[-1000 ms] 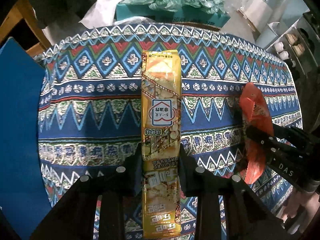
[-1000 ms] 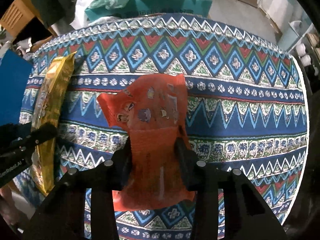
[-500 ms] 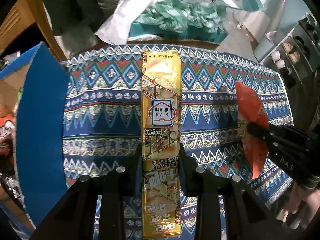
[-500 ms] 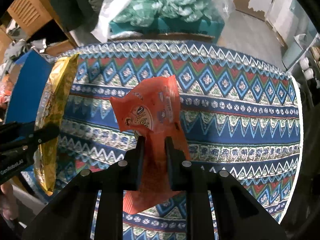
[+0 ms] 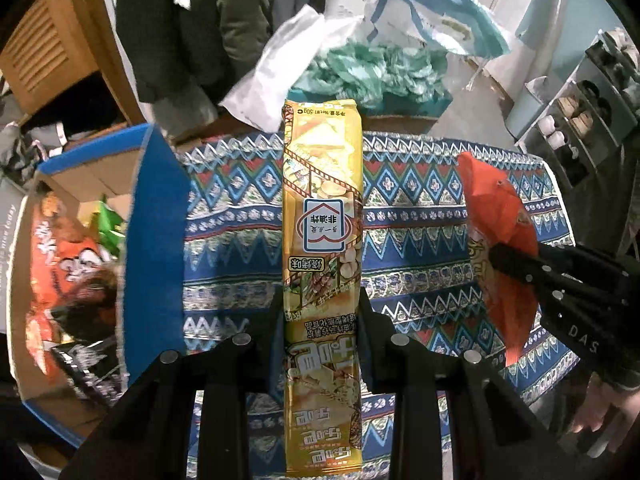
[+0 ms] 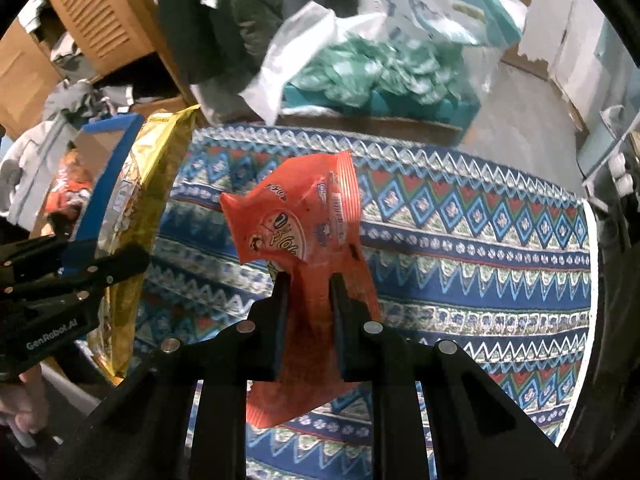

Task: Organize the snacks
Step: 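Lift the red bag and yellow bar and carry both over the cardboard box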

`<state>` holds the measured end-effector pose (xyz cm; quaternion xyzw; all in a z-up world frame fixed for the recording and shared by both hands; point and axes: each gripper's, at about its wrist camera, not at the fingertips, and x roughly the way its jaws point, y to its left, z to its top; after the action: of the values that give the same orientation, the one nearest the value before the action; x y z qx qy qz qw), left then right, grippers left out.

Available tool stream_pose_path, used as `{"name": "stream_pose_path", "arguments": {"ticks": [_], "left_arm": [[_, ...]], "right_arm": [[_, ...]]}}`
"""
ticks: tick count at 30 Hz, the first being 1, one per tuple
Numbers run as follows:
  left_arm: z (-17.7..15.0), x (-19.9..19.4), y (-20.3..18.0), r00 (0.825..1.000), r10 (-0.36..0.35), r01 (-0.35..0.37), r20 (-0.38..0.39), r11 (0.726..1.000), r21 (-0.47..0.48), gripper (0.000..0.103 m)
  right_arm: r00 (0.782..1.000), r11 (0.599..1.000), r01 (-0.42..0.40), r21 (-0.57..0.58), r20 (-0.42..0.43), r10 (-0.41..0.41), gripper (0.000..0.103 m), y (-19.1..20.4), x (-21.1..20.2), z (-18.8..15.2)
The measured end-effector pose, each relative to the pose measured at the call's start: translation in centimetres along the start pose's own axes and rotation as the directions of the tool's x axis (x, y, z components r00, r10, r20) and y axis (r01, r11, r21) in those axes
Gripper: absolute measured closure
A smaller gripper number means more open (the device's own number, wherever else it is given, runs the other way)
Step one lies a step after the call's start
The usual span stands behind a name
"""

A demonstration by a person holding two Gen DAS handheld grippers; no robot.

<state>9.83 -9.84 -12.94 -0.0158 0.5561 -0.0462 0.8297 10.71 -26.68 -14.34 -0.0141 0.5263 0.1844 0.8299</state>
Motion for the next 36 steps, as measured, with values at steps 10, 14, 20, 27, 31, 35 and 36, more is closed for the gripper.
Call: {"name": "stream_pose_path", "arguments": {"ticks": [10,14,20,27,31,35,36], "left_arm": [[-0.8,-4.0,3.5,0.998,0.018,-0.015,0.062,0.999,-0.037,0.072],[-1.2,-5.4,5.0,0.996,0.023,-0.019,0.085,0.998,-0.054,0.072],[-1.4,-7.2,7.5,0.993,0.032,-0.022,0.114,0.996,-0.083,0.072],[-2.0,-8.6,11.1,0.989,0.054,-0.034,0.136,0.989,-0.142,0.072],[-2.4,-8.9,13.7,0.988,0.079,-0.055,0.134,0.983,-0.177,0.072],[-2.8,-9.1,16.4,0.986,0.107,-0.078,0.129,0.974,-0.212,0.072],[-2.9,-9.2,17.2,0.985,0.114,-0.084,0.129,0.971,-0.222,0.072]], "right_arm": [[0.997,0.996,-0.057,-0.065,0.042,0.060,0.087,4.4,-2.0,1.9],[0.994,0.992,-0.083,-0.098,0.057,0.089,0.087,6.5,-2.6,2.6],[0.990,0.981,-0.120,-0.152,0.060,0.130,0.086,10.1,-2.8,3.7],[0.985,0.968,-0.150,-0.203,0.054,0.163,0.086,13.9,-2.4,5.1],[0.983,0.960,-0.166,-0.225,0.044,0.180,0.087,16.1,-1.8,6.0],[0.980,0.952,-0.184,-0.246,0.029,0.197,0.087,18.5,-1.0,6.8],[0.980,0.950,-0.187,-0.250,0.025,0.200,0.087,19.0,-0.8,7.0]]}}
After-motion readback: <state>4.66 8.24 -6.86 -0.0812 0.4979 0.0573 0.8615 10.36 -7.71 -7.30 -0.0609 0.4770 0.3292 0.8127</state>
